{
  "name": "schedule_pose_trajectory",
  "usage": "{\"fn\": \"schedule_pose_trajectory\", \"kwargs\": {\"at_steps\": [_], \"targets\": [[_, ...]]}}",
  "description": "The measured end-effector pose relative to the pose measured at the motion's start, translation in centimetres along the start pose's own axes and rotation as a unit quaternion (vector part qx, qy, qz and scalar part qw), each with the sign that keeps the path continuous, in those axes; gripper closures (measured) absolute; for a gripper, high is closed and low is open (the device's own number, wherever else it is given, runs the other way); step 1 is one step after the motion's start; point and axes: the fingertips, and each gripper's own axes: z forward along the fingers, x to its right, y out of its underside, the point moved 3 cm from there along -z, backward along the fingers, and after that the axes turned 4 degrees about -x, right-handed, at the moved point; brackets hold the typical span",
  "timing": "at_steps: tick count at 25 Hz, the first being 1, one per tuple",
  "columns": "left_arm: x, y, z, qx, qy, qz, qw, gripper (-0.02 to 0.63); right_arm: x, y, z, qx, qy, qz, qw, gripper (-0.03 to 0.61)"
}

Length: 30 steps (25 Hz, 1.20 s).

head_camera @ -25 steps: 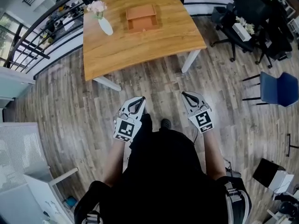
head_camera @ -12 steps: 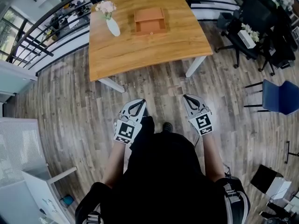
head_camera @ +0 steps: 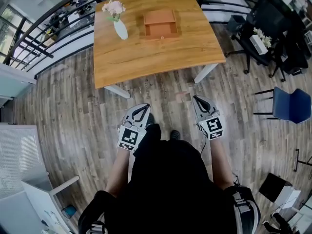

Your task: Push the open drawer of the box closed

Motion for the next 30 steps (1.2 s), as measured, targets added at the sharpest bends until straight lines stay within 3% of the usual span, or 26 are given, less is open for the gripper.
{"fn": "schedule_pose_trajectory", "kwargs": {"at_steps": [17, 30], "targets": [[-11.4, 0.0, 4.7, 0.012, 0.031, -0.001, 0.9994, 0.592, 0.6, -4.6, 11.1, -0.011, 0.006, 0.016, 1.000, 0.563], [-18.7, 0.5, 5.7, 0.025, 0.063, 0.011, 0.9977, 0.592, 0.4, -7.9, 16.4, 0.000, 0.045, 0.041, 0.998, 0.563]]}}
